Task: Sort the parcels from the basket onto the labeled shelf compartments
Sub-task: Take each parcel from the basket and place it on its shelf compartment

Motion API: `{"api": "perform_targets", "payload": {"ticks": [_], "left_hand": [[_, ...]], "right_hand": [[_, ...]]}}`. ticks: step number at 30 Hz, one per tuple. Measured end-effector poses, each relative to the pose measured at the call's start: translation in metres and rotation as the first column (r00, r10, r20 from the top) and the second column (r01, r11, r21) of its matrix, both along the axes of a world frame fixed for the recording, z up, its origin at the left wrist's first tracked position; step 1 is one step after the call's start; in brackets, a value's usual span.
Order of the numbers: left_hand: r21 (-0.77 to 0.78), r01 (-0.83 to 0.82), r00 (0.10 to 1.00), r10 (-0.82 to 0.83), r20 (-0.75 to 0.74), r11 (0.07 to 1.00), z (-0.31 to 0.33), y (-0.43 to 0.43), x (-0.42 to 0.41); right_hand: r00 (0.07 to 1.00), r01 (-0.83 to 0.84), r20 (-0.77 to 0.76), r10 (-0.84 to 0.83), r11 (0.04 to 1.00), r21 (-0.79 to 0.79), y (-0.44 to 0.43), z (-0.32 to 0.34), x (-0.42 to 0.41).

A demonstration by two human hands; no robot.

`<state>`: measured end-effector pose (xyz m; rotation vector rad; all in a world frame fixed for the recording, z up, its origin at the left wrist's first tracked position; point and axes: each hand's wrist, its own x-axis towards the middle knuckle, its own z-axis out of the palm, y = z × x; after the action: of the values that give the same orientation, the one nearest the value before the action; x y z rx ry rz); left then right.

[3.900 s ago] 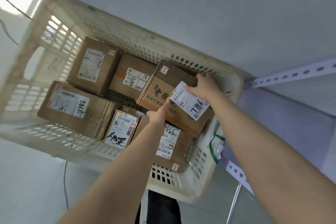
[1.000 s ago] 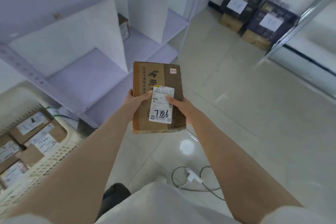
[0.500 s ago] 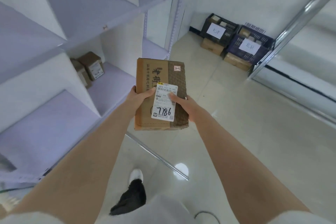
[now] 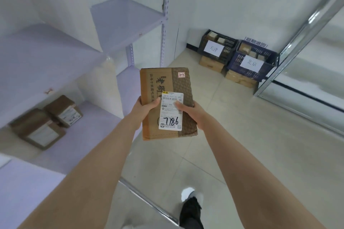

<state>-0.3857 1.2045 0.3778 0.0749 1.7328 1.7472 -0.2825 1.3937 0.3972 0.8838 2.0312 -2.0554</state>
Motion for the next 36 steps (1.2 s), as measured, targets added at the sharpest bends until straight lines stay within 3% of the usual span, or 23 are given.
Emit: {"api": "perform_targets", "payload": {"ticks": [9, 20, 29, 36], "left_hand": [[0.001, -0.252, 0.967, 0.252, -0.031, 0.968, 0.010, 0.117, -0.045], [-0.051, -0.448, 0.894, 0.448, -0.024, 0.892, -0.033, 0.153, -0.117], [-0.123, -0.586, 0.809, 0.572, -0.131, 0.801, -0.105, 0.163, -0.182], [-0.076, -0.725, 0.675, 0.685, -0.276, 0.684, -0.208, 0.165, -0.228]], "right_hand": [[0.975, -0.210, -0.067, 0.210, 0.978, 0.002, 0.133, 0.001, -0.100], [0.880, -0.474, 0.022, 0.474, 0.880, -0.021, 0.174, -0.041, -0.231], [0.789, -0.612, -0.046, 0.613, 0.790, 0.036, 0.181, -0.128, -0.335], [0.668, -0.695, -0.238, 0.705, 0.705, 0.140, 0.171, -0.230, -0.407]]}}
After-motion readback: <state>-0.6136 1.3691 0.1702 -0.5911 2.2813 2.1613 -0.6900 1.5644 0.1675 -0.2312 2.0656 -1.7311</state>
